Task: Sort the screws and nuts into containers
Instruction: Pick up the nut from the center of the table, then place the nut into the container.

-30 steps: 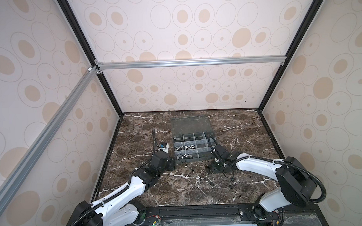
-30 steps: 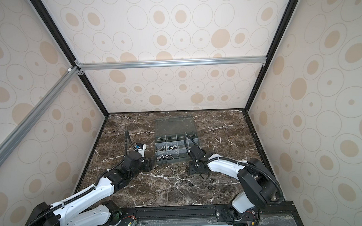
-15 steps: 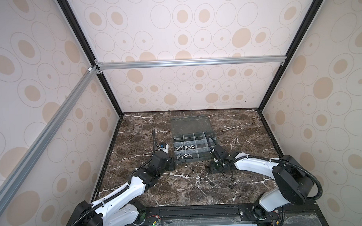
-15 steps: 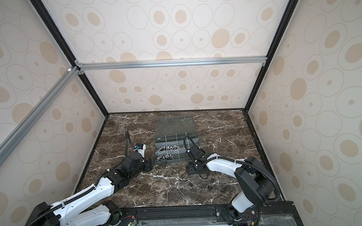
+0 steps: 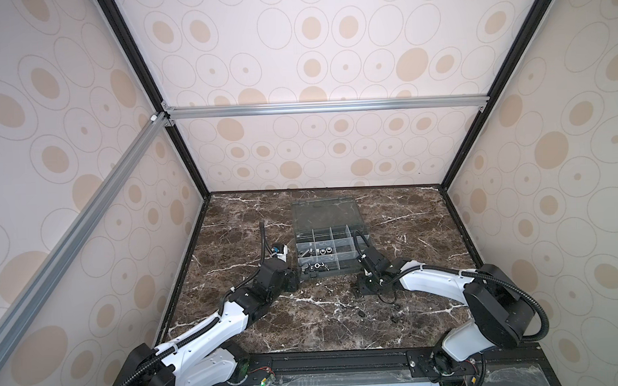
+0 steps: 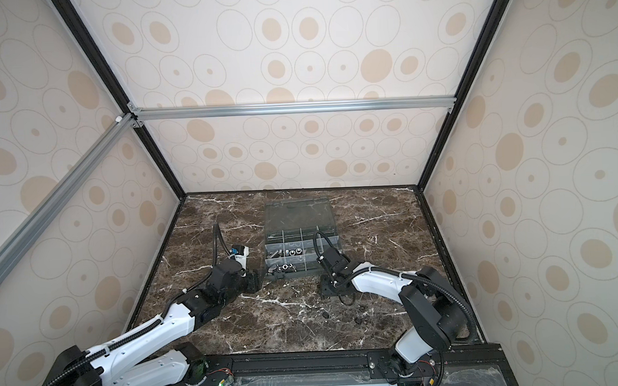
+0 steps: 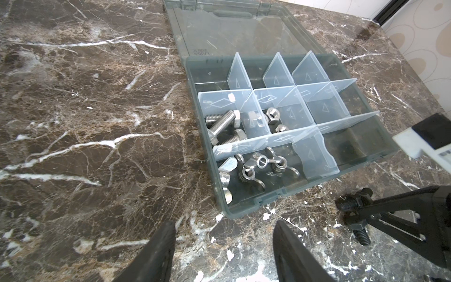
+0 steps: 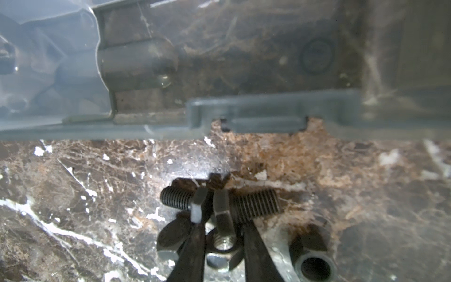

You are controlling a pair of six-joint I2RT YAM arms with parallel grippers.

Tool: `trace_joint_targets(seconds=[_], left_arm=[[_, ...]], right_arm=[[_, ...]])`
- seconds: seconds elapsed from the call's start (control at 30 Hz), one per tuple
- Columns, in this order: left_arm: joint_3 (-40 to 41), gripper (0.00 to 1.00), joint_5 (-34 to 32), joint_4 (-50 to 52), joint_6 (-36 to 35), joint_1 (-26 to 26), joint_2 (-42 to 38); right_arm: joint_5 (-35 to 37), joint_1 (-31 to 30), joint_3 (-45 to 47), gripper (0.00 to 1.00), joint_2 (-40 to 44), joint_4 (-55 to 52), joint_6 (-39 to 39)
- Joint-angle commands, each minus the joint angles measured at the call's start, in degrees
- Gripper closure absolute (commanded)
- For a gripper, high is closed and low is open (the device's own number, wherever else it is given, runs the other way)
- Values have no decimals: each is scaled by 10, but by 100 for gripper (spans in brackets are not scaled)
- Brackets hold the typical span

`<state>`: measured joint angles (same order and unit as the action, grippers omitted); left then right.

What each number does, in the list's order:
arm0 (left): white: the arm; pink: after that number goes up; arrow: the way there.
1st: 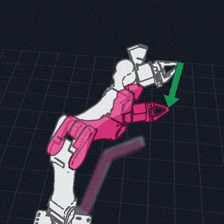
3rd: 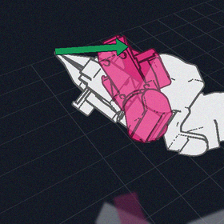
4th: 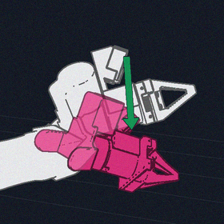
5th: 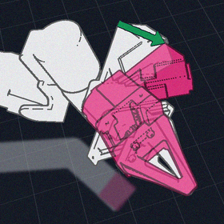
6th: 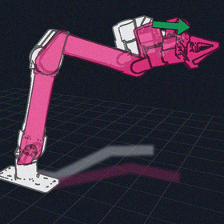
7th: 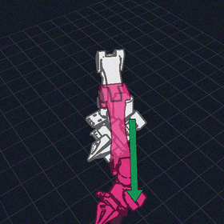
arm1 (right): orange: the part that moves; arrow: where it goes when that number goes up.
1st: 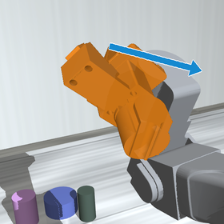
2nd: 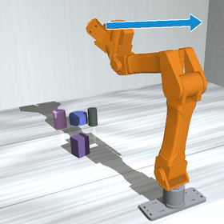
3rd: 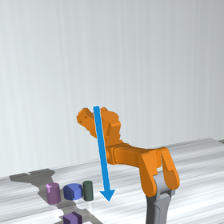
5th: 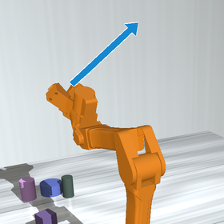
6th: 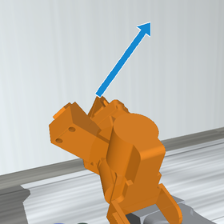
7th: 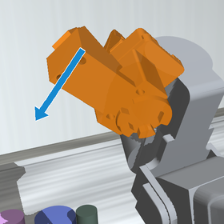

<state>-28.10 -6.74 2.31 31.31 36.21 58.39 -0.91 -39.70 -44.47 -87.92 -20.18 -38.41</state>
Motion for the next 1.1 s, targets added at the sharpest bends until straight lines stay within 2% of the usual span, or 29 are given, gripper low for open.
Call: trace_joint_targets(seconds=[0.0, 0.3, 0.57, 0.73, 1.07], left_arm=[[-3, 36, -4, 5, 9, -6, -11], [0, 36, -5, 4, 10, -5, -17], [7, 36, -7, 6, 13, -6, -27], [15, 36, -6, 9, 20, -5, -40], [39, 36, 11, 12, 44, -6, -80]], right_arm=[[5, -5, -2, 75, 6, -7, -7], [19, -5, -26, 77, 47, -47, 2], [18, -6, -109, 77, 41, -73, 27], [12, -7, -190, 78, -9, -77, 51], [-3, -8, -382, 78, -169, -94, 88]])
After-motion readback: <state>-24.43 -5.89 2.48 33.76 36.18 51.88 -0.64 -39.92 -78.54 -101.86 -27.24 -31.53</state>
